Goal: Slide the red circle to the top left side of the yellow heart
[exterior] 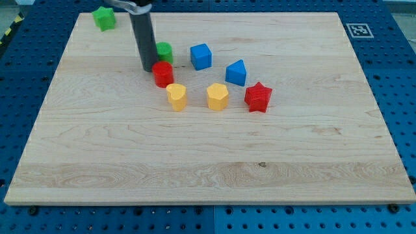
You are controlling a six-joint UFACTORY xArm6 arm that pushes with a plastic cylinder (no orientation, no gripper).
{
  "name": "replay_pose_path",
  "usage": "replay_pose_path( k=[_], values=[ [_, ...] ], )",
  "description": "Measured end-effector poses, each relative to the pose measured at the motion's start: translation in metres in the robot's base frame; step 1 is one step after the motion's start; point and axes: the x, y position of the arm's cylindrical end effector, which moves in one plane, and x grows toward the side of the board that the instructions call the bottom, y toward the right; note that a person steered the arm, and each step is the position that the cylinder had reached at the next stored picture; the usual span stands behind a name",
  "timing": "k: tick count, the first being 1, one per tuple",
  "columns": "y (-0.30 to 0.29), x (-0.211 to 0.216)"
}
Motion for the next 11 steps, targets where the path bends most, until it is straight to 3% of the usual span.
replay_pose_path(
  k=[6,11],
  values=[
    [0.039,-0.021],
    [0.026,-0.001]
  ],
)
